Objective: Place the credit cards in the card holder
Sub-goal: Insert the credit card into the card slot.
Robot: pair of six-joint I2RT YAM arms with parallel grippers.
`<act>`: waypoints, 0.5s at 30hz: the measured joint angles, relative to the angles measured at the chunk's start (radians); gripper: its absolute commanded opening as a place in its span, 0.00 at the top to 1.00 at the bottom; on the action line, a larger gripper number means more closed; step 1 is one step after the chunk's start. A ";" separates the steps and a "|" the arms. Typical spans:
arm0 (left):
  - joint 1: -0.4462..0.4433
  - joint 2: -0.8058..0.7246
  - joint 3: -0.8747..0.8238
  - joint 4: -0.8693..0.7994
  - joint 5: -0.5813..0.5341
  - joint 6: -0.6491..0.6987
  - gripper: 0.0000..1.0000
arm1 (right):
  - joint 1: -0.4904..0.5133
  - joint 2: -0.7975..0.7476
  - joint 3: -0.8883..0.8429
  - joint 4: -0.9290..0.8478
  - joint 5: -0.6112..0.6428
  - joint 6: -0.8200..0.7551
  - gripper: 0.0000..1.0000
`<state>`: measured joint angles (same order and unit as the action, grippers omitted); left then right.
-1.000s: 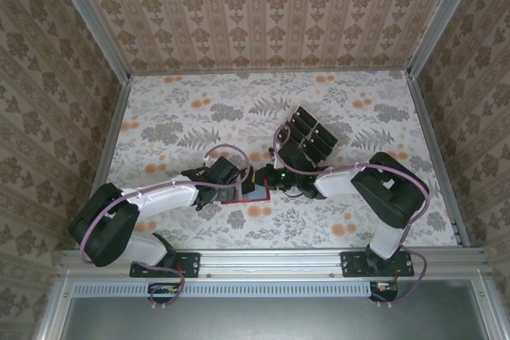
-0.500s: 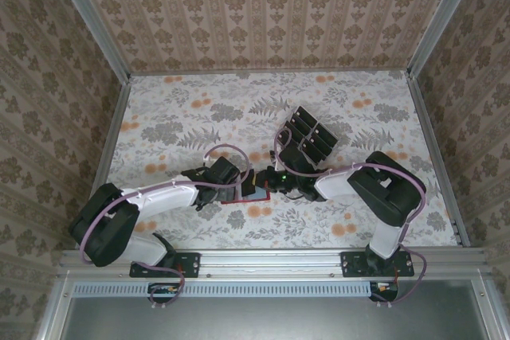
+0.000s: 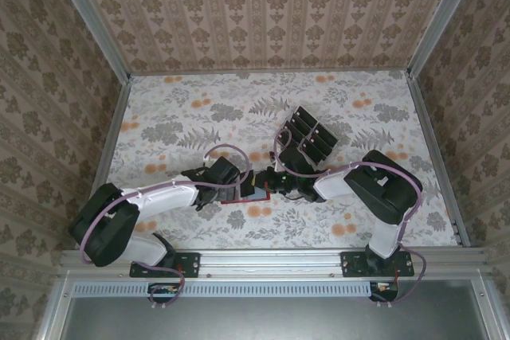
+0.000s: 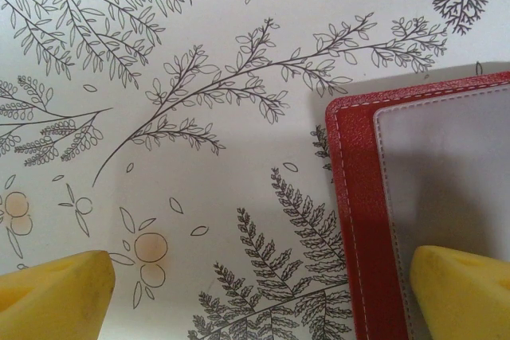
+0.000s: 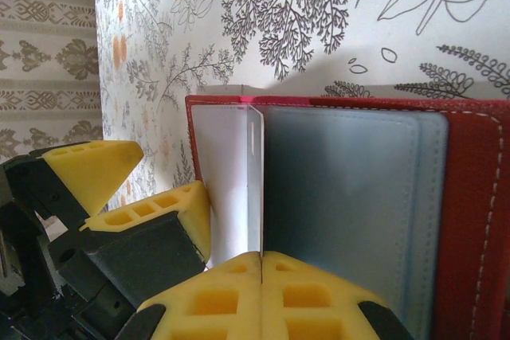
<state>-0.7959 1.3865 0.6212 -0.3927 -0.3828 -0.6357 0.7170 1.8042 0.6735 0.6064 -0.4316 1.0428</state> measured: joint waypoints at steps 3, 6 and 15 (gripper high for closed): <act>0.000 0.000 0.000 0.000 0.000 0.000 0.02 | 0.000 0.004 -0.002 0.012 -0.002 0.005 1.00; 0.000 0.000 0.000 0.000 0.000 0.000 0.02 | 0.000 0.005 -0.006 0.022 -0.003 0.006 1.00; -0.001 0.000 0.000 0.000 -0.003 0.000 0.02 | 0.000 0.005 -0.035 0.035 -0.004 0.006 1.00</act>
<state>-0.7971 1.3865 0.6212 -0.3931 -0.3862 -0.6361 0.7170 1.8088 0.6384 0.6411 -0.4355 1.0485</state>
